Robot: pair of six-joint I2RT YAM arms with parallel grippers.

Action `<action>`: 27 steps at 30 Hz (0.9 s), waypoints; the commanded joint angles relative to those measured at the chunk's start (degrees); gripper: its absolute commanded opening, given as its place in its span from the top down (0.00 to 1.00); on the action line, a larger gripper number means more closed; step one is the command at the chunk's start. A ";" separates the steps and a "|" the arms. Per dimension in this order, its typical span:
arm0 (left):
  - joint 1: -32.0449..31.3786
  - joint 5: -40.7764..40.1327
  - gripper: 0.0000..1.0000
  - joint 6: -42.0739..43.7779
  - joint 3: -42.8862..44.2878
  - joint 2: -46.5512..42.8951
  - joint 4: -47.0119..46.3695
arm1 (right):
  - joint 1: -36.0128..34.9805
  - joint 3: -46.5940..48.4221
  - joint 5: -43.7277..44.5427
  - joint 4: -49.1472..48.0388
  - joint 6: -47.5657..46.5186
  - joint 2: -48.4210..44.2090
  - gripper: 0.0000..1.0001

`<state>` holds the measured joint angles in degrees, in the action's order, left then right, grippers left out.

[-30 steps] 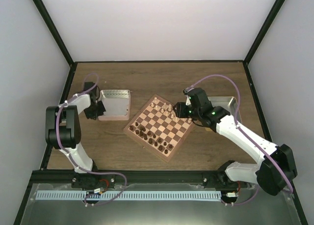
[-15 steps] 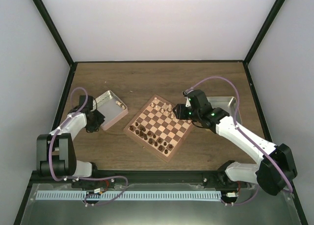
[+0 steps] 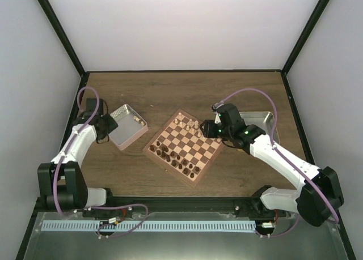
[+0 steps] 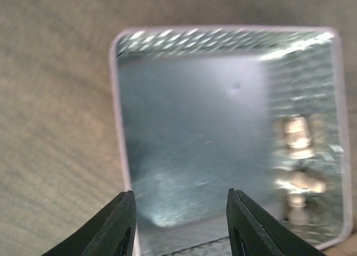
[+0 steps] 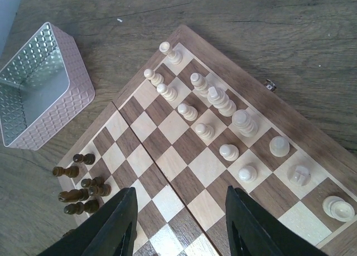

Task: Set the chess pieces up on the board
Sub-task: Adjust the storage box at the center of the board, then pick up the chess piece from the storage box.

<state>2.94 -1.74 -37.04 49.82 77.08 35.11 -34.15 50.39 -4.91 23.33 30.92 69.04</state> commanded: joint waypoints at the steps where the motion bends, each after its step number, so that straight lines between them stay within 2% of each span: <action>1: -1.31 4.21 0.53 8.29 4.24 -1.23 -0.63 | 0.03 -0.06 -0.38 -1.43 0.52 -0.21 0.55; 4: -1.74 10.05 0.53 8.10 4.57 0.74 -4.74 | 0.05 0.20 -0.75 -1.52 1.01 0.19 0.55; 11: -2.10 16.41 0.67 0.31 4.96 10.95 -14.36 | 0.03 0.23 -0.17 -1.02 1.76 -0.04 0.55; 18: -2.68 22.42 0.63 -7.78 2.89 18.88 -28.83 | 0.03 0.54 -0.47 -0.89 2.69 0.11 0.55; 27: -4.94 18.05 0.66 -8.09 6.72 24.91 -23.72 | 0.05 0.33 0.08 -0.37 3.14 0.00 0.56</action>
<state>-1.37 17.41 -44.75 54.04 100.51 10.85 -34.15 50.39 -5.28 22.74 33.52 69.06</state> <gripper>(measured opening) 0.346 0.442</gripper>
